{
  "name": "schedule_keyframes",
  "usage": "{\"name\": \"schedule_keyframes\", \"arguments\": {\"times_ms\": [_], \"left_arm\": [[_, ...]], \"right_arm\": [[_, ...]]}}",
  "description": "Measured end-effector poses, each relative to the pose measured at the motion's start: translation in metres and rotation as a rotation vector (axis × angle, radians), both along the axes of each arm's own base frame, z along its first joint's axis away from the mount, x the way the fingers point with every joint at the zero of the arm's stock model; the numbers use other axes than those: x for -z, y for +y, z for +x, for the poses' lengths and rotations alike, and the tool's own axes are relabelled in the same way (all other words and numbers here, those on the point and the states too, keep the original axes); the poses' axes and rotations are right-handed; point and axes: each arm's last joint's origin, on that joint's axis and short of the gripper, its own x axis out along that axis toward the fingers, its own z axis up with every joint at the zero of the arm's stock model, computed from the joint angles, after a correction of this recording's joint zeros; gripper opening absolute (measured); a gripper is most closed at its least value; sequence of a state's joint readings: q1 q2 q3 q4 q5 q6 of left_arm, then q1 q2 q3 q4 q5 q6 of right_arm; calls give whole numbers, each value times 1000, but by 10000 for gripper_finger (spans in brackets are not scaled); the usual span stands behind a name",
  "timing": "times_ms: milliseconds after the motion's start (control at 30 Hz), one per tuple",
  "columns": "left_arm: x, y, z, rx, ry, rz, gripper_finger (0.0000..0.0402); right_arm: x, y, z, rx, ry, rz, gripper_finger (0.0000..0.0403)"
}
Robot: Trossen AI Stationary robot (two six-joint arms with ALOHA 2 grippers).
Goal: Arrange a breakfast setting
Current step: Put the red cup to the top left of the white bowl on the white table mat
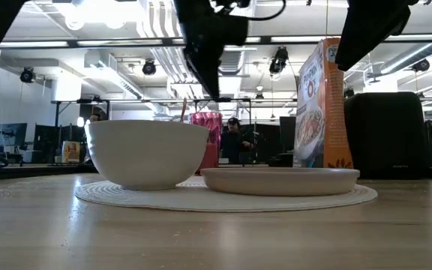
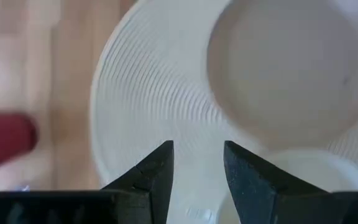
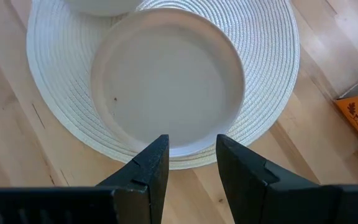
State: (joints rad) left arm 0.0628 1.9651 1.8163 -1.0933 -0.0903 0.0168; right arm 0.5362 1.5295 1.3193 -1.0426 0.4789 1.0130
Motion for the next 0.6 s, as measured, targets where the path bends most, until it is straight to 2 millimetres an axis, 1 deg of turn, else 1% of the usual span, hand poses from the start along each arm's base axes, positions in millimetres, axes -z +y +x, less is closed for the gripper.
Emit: {"name": "schedule_keyframes", "arguments": {"times_ms": [100,200,333,433,600], "left_arm": [[-8,0,-13,-8,42,24,125],[-8,1,-26,-8,46,65,125],[6,3,-44,38,25,125,126],[17,7,-57,70,-29,172,126],[24,6,-77,102,-88,198,126]], "right_arm": [[0,1,1,0,-10,6,123],[0,1,1,0,-9,6,123],[0,1,1,0,-11,6,123],[0,1,1,0,-11,7,123],[-1,1,2,0,-22,13,123]]}}
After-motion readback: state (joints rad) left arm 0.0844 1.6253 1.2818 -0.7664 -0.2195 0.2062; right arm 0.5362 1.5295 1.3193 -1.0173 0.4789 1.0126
